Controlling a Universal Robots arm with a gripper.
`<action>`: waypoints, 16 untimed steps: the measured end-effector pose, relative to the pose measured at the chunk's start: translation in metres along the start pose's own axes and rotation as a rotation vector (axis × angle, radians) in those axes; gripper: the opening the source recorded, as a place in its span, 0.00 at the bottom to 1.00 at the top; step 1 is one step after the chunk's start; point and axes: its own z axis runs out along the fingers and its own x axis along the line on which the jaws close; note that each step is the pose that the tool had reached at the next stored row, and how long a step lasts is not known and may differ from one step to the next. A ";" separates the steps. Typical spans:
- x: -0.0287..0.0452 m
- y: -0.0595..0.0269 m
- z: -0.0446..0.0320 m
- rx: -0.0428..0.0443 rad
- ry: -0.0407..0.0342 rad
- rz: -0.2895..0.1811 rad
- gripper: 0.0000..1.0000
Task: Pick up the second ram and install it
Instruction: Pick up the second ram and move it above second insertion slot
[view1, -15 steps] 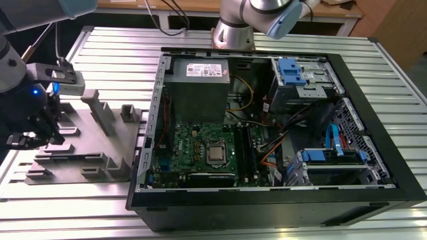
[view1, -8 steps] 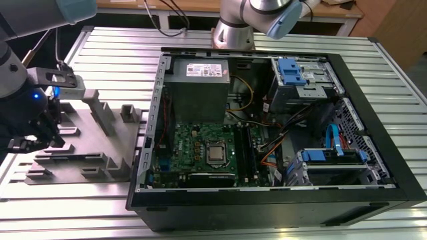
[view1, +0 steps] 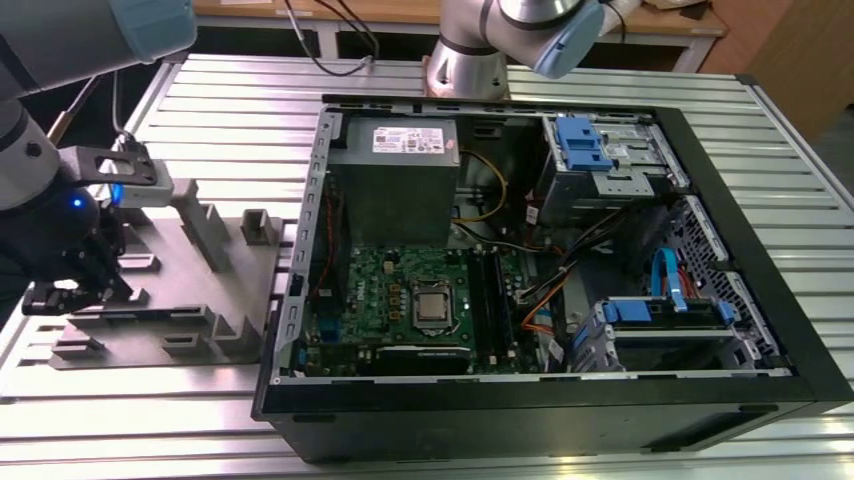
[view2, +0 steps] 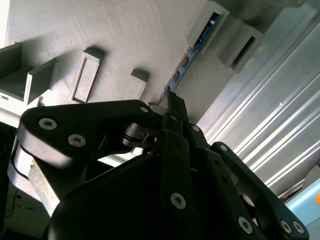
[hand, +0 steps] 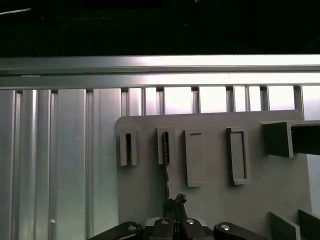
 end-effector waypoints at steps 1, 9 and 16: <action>0.0002 0.0001 0.0007 0.0004 -0.0048 -0.003 0.07; 0.0016 0.0026 0.0089 0.0004 -0.0079 -0.006 0.07; 0.0026 0.0036 0.0139 0.0002 -0.0076 -0.008 0.07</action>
